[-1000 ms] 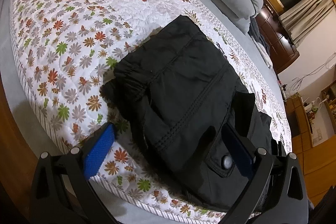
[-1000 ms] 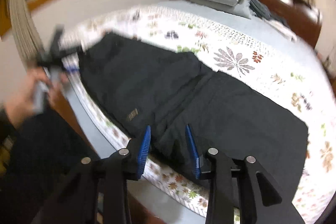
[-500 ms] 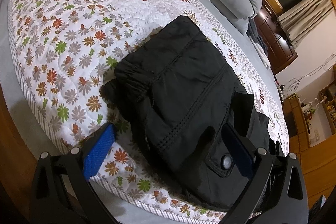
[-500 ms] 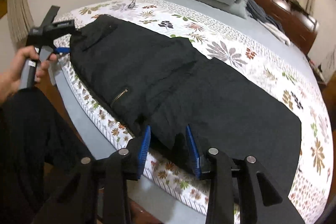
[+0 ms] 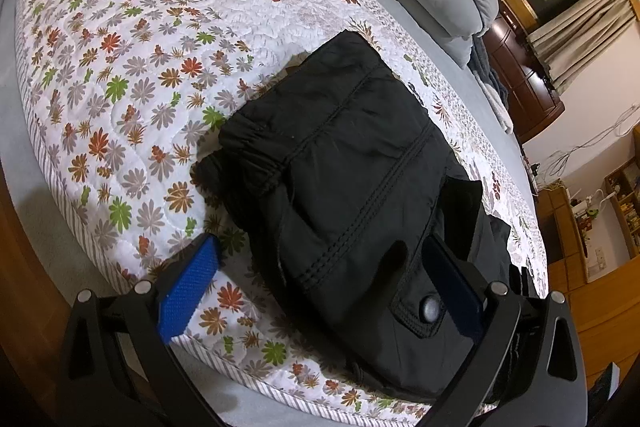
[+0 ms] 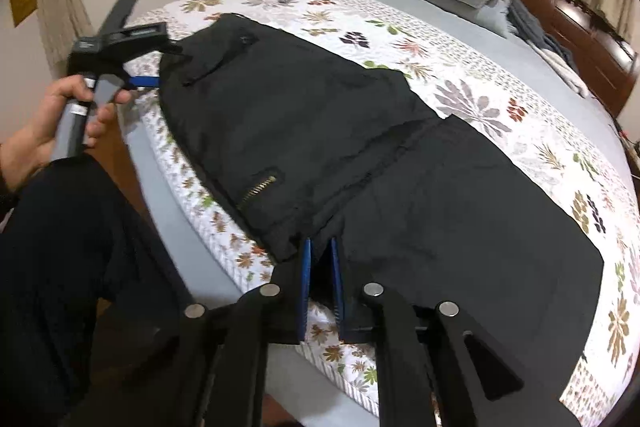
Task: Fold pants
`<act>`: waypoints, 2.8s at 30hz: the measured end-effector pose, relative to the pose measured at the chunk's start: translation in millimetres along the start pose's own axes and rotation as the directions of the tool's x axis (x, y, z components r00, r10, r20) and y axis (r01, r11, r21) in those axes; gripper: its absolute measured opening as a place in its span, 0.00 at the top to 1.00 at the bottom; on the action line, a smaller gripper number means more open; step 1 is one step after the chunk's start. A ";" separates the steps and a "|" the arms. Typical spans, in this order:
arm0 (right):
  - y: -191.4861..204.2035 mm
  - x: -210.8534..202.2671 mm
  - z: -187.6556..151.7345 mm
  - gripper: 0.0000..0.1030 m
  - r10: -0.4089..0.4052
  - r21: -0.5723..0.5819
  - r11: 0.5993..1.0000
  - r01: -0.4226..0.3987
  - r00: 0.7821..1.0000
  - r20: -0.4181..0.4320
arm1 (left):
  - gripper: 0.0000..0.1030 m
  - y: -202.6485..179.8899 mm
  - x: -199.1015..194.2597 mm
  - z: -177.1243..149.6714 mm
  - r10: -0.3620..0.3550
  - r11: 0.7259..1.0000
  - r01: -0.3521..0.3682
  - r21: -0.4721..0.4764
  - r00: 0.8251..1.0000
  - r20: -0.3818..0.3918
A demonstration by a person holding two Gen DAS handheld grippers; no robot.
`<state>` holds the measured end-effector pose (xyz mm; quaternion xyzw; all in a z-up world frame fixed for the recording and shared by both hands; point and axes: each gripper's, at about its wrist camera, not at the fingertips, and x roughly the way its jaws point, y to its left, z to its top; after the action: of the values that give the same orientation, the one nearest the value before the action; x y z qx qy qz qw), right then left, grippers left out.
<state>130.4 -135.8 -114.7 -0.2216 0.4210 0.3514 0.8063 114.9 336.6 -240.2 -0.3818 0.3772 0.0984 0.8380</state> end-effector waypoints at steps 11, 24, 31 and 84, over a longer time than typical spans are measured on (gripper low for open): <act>-14.0 -31.2 90.1 0.12 0.297 -0.028 0.955 -0.296 0.955 0.005 | 0.03 22.1 -33.9 -4.1 -0.084 0.983 0.094 -0.157 0.994 0.073; 17.3 215.0 376.2 0.05 0.638 0.071 0.723 -0.687 0.626 -0.449 | 0.03 74.5 -14.9 0.1 -0.329 0.784 0.314 -0.536 0.942 0.070; 64.7 291.8 383.0 0.05 0.607 0.047 0.709 -0.704 0.575 -0.549 | 0.03 83.5 -21.2 2.9 -0.418 0.730 0.389 -0.562 0.905 0.083; -55.4 42.4 374.9 0.68 0.530 -0.146 0.784 -0.603 0.774 -0.346 | 0.74 -181.8 -136.1 -14.8 -0.343 0.934 0.332 0.134 0.937 0.070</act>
<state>385.2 88.9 58.5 -0.2309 0.5328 0.5935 0.5573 94.3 217.6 -47.4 -0.3848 0.2722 -0.0525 0.8804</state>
